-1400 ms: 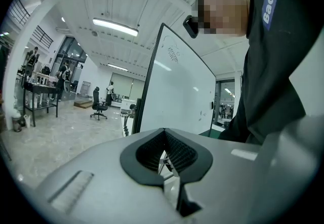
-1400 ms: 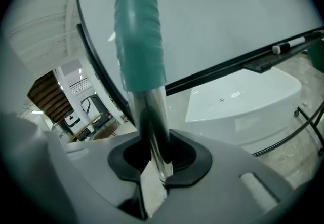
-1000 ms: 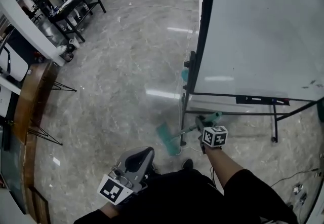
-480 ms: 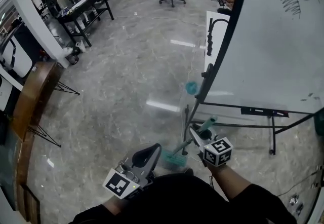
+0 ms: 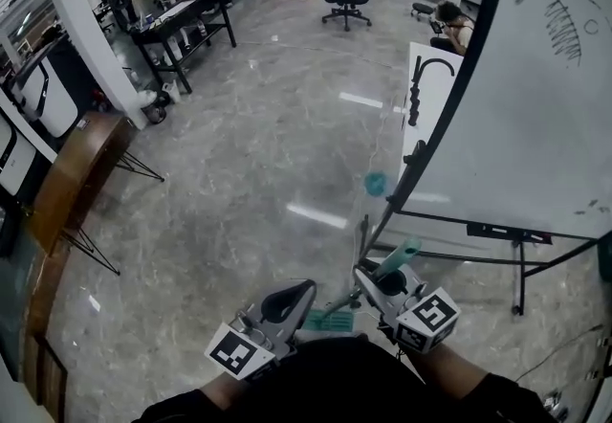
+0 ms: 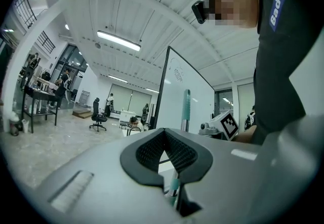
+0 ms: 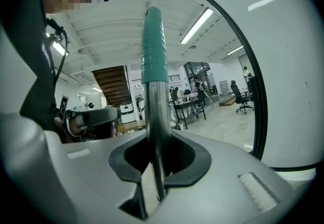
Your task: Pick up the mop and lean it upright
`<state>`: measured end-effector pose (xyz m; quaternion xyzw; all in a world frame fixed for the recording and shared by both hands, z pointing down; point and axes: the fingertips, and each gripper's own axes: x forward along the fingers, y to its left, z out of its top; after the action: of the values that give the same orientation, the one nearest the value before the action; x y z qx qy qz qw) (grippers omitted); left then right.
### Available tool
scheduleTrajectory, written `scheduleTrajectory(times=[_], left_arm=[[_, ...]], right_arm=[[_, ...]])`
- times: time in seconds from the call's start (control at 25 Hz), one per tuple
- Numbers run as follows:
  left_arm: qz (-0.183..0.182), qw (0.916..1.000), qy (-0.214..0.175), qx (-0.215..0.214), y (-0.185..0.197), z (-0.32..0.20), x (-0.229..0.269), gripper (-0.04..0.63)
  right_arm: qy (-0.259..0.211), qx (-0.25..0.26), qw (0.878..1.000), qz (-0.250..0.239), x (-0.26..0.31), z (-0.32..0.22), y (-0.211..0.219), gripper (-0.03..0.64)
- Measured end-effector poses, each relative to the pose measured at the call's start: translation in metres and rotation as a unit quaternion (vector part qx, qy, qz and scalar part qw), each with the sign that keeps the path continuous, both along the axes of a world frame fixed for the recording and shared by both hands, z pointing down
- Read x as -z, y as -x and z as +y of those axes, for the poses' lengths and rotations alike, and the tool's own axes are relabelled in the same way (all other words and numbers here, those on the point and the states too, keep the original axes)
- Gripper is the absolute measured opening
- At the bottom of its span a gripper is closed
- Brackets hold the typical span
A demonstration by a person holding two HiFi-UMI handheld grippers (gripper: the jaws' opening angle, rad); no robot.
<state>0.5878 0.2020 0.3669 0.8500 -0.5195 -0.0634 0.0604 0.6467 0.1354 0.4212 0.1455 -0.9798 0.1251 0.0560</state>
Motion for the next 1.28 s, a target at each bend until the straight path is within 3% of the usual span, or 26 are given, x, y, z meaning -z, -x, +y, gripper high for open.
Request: scheduleTrajectory(times=[0.2,0.84,1.28], left_arm=[[-0.007,0.9999,0.001,0.009,0.0,0.005,-0.002,0.018],[-0.017,0.9997,0.001,0.018,-0.016,0.009,-0.004,0.018],[-0.018,0.9958,0.014,0.089,-0.004,0.018,-0.005,0.018]], right_arm=[[0.002,0.033,0.998,-0.049,0.028,0.022,0.014,0.064],[-0.009,0.095,0.995,-0.018,0.026,0.042,0.025,0.066],[-0.011,0.13,0.991,-0.034,0.029,0.038,0.024,0.064]])
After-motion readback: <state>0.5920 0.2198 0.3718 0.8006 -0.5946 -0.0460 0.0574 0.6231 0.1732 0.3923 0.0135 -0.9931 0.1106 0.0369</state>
